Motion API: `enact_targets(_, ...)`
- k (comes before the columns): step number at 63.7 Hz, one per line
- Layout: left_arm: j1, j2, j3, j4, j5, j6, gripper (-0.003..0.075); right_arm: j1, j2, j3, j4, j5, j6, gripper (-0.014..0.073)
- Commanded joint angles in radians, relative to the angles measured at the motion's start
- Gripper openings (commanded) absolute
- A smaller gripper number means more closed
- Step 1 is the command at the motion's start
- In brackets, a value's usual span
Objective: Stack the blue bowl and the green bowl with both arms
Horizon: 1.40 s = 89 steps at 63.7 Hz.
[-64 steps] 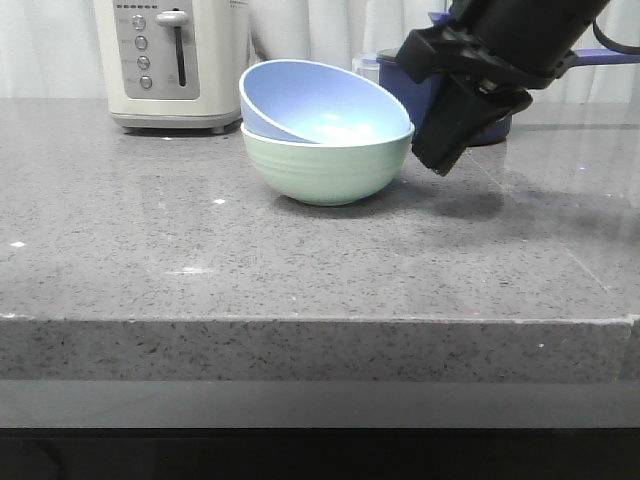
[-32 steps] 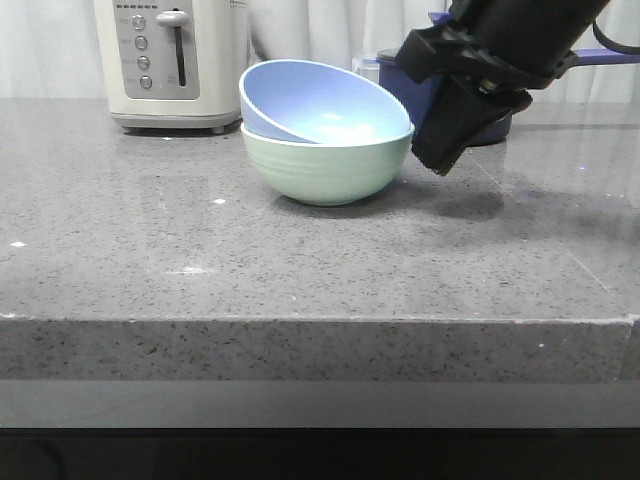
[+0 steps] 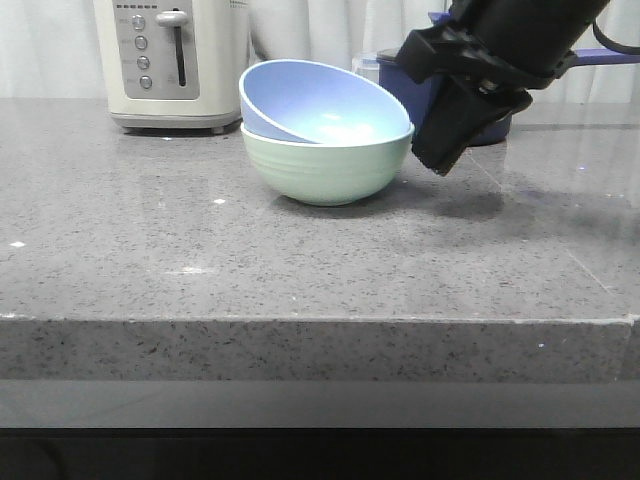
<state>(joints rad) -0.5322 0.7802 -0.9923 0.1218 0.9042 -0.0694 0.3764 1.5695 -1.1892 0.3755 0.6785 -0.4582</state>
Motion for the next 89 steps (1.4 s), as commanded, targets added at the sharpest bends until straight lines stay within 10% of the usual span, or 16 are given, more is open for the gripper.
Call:
enact_targets(1, -0.007, -0.004, -0.025, 0.005, -0.071, -0.008, -0.002, -0.002, -0.034, -0.024, 0.022, -0.034, -0.005, -0.0065)
enact_targets(63, -0.007, -0.004, -0.025, 0.005, -0.071, -0.008, -0.002, -0.002, -0.222, -0.025, 0.018, 0.095, 0.055, -0.0055)
enact_targets(89, -0.007, -0.004, -0.025, 0.005, -0.071, -0.008, -0.002, -0.004, -0.623, 0.101, -0.233, 0.178, 0.421, -0.0053)
